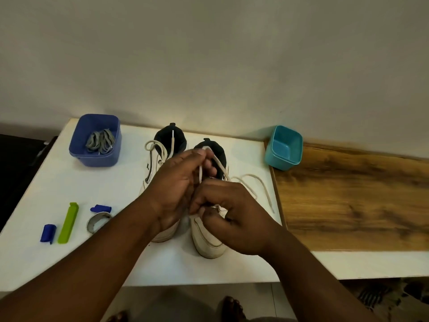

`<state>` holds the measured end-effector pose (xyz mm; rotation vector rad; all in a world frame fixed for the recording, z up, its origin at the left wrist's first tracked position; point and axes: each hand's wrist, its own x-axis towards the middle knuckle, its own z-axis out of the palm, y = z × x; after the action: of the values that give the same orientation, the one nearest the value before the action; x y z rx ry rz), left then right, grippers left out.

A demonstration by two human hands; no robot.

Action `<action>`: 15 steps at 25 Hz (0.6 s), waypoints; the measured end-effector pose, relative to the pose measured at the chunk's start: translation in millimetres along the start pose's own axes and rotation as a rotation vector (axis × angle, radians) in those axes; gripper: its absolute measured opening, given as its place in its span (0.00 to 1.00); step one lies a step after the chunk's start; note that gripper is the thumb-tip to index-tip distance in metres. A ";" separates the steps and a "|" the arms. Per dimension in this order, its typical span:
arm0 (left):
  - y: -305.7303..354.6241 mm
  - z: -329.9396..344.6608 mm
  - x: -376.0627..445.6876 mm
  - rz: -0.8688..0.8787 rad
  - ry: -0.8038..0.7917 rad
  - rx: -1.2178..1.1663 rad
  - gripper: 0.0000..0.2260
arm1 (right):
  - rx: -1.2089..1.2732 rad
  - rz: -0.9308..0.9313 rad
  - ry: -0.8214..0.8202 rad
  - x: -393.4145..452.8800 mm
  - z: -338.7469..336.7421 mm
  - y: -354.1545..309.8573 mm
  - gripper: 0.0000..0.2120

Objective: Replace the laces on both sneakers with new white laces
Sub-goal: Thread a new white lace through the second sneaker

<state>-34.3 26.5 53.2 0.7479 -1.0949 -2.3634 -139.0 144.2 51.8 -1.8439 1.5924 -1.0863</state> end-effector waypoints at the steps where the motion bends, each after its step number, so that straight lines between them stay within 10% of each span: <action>1: 1.1 0.5 0.7 0.074 0.048 -0.009 0.12 | 0.018 0.082 0.099 1.6 0.0 -1.3 0.04; 6: -16.5 7.4 -9.6 0.254 -0.057 0.613 0.14 | 0.526 0.731 0.508 12.9 -6.8 8.7 0.21; 9: -37.2 11.5 -20.4 0.111 -0.299 0.977 0.11 | 0.850 0.783 0.704 14.6 -17.7 18.4 0.14; 15: -48.6 24.0 -32.0 -0.295 -0.494 0.827 0.11 | 0.914 0.823 1.121 7.6 -41.0 27.7 0.17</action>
<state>-32.4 87.3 37.2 0.6026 -2.3928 -2.3510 -188.3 136.7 55.9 0.1392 1.5841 -2.0064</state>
